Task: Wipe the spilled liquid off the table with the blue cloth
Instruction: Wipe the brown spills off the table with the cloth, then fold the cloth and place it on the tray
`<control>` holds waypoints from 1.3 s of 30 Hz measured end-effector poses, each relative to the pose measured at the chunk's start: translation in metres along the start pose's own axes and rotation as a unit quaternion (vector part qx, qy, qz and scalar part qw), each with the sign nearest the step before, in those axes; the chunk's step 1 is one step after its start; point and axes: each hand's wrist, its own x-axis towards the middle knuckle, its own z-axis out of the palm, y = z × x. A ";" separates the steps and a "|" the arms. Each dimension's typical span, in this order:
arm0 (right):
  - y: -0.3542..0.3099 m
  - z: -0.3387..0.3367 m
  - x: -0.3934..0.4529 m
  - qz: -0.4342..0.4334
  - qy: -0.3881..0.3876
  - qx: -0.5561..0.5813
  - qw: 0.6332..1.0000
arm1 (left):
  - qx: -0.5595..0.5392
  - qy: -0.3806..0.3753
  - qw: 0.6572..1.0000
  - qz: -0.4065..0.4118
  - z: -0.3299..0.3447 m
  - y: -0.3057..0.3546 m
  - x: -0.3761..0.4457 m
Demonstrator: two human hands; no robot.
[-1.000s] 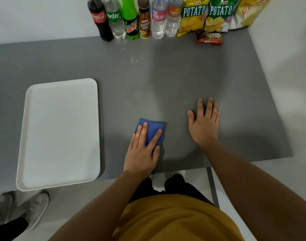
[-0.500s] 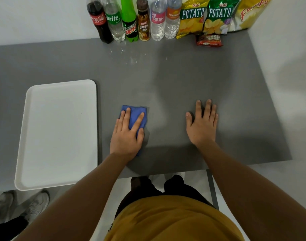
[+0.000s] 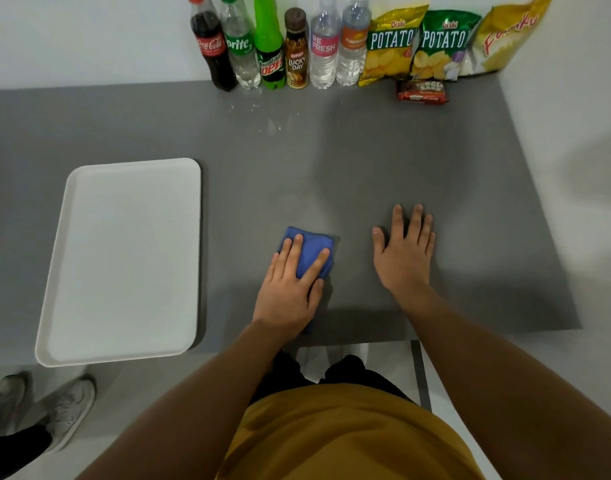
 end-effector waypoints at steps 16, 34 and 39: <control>-0.105 -0.018 -0.019 -0.233 -0.143 -0.016 0.962 | -0.181 0.159 0.949 -0.202 -0.049 -0.027 -0.024; -0.180 -0.084 -0.076 -0.058 -0.194 0.136 0.970 | -0.360 -0.030 0.930 -0.073 -0.104 -0.133 -0.024; -0.214 -0.102 -0.124 -0.043 -0.151 0.177 0.972 | -0.483 -0.178 0.856 -0.040 -0.129 -0.154 -0.035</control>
